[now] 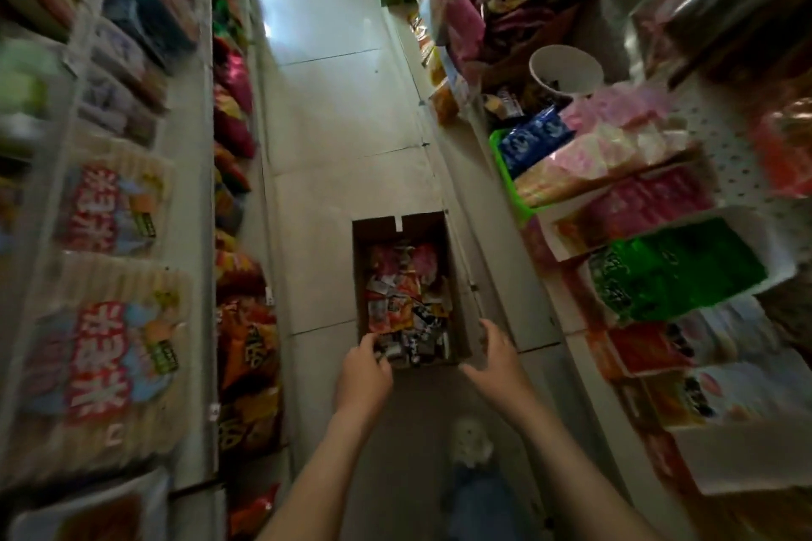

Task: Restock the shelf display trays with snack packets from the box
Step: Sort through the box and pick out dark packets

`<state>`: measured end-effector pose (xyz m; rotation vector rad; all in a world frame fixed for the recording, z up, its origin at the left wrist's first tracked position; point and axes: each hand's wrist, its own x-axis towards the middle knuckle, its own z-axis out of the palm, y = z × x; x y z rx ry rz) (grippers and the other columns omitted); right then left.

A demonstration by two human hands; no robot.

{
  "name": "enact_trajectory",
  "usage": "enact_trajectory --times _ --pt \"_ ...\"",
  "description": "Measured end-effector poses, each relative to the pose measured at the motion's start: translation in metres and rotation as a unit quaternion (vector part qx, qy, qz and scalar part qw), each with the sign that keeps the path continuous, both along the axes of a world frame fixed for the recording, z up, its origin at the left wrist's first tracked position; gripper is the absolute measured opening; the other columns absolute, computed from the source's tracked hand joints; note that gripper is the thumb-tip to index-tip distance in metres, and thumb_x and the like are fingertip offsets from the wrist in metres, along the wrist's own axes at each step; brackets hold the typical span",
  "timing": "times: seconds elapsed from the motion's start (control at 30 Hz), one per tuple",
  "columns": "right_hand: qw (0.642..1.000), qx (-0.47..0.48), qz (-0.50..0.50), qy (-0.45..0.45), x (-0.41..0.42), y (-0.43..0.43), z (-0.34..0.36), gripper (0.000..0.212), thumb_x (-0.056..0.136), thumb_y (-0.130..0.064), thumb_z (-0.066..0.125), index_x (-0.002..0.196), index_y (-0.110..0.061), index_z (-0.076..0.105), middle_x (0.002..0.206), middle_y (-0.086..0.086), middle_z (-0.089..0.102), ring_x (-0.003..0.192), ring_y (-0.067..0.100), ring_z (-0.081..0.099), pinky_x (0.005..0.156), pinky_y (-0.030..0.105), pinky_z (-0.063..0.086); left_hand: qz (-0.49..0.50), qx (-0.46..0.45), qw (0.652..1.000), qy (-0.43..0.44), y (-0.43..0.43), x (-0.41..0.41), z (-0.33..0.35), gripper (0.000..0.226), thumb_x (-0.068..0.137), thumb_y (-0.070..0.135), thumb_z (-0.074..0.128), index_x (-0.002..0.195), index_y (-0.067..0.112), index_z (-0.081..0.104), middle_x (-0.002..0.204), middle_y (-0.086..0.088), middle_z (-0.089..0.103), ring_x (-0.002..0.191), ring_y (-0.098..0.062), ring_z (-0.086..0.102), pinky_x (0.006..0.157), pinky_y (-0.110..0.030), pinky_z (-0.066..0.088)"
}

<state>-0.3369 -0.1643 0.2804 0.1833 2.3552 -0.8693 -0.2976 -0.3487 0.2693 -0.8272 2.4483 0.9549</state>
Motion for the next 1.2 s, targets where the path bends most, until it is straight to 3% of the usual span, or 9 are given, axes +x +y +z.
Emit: enact_trajectory --times 0.27,0.4,0.47,0.6,0.7,0.8,0.9,1.03,1.2 --pt "0.998 -0.044 0.036 -0.039 -0.113 -0.052 -0.173 0.083 0.085 -0.021 0.070 0.150 -0.019 0.018 0.150 0.003 0.028 0.137 0.020 0.032 0.109 0.034 0.034 0.057 0.063 0.996 0.005 -0.042 -0.115 -0.163 0.043 0.097 0.023 0.048 0.139 0.023 0.042 0.124 -0.002 0.055 0.107 -0.019 0.057 0.089 -0.035 0.052" --pt "0.990 -0.119 0.043 -0.068 -0.151 -0.092 -0.313 0.042 0.086 -0.029 0.070 0.122 -0.021 0.051 0.122 -0.007 0.054 0.114 0.014 0.053 0.093 0.020 0.045 0.099 0.108 0.989 -0.027 -0.047 -0.160 -0.288 0.055 0.094 0.020 0.053 0.145 0.014 0.031 0.135 -0.011 0.048 0.122 -0.027 0.050 0.100 -0.037 0.044" --pt "0.983 -0.157 -0.027 -0.088 -0.164 -0.106 -0.359 0.028 0.087 -0.017 0.069 0.111 -0.021 0.056 0.111 -0.005 0.062 0.104 0.015 0.060 0.076 0.008 0.045 0.115 0.121 0.985 -0.043 -0.046 -0.173 -0.332 0.066 0.093 0.028 0.056 0.148 0.015 0.024 0.140 -0.012 0.044 0.127 -0.030 0.046 0.107 -0.040 0.040" --pt "0.968 -0.181 -0.098 -0.140 -0.172 -0.129 -0.430 0.045 0.087 0.002 0.063 0.129 -0.004 0.049 0.122 0.004 0.053 0.119 0.023 0.050 0.091 0.026 0.042 0.190 0.151 0.964 -0.106 -0.045 -0.173 -0.414 0.084 0.089 0.033 0.064 0.153 0.022 0.011 0.151 -0.013 0.031 0.137 -0.033 0.035 0.113 -0.044 0.033" --pt "0.960 -0.135 -0.154 -0.190 -0.180 -0.135 -0.475 0.063 0.079 -0.009 0.075 0.134 -0.004 0.045 0.133 0.012 0.052 0.123 0.031 0.050 0.101 0.040 0.045 0.267 0.176 0.940 -0.121 -0.049 -0.183 -0.450 0.085 0.091 0.034 0.062 0.154 0.019 0.007 0.155 -0.016 0.020 0.138 -0.035 0.032 0.110 -0.041 0.036" --pt "0.947 -0.175 -0.190 -0.193 -0.196 -0.125 -0.557 0.087 0.059 -0.024 0.089 0.133 -0.012 0.045 0.134 0.010 0.052 0.121 0.033 0.053 0.100 0.046 0.047 0.270 0.168 0.939 -0.131 -0.051 -0.190 -0.470 0.078 0.094 0.036 0.056 0.154 0.016 0.010 0.157 -0.017 0.016 0.140 -0.034 0.029 0.112 -0.039 0.031" --pt "0.936 -0.177 -0.233 -0.197 -0.200 -0.131 -0.533 0.101 0.041 -0.042 0.094 0.127 -0.009 0.051 0.126 0.010 0.060 0.110 0.031 0.060 0.093 0.044 0.052 0.205 0.134 0.958 -0.152 -0.052 -0.199 -0.475 0.072 0.097 0.036 0.052 0.153 0.011 0.013 0.157 -0.013 0.019 0.143 -0.029 0.026 0.114 -0.032 0.028" --pt "0.933 -0.185 -0.223 -0.215 -0.193 -0.142 -0.513 0.057 0.071 -0.027 0.082 0.118 -0.002 0.060 0.113 0.012 0.066 0.096 0.029 0.064 0.076 0.037 0.055 0.117 0.127 0.971 -0.167 -0.058 -0.202 -0.471 0.044 0.102 0.023 0.044 0.140 0.003 0.042 0.144 -0.016 0.045 0.130 -0.027 0.047 0.102 -0.027 0.042" --pt "0.939 -0.203 -0.213 -0.176 -0.194 -0.142 -0.506 0.027 0.075 -0.016 0.078 0.098 -0.010 0.068 0.104 0.012 0.069 0.094 0.029 0.066 0.087 0.041 0.055 0.070 0.208 0.967 -0.130 -0.055 -0.194 -0.465 0.042 0.100 0.001 0.036 0.139 0.009 0.048 0.140 -0.016 0.051 0.125 -0.031 0.051 0.104 -0.034 0.043"
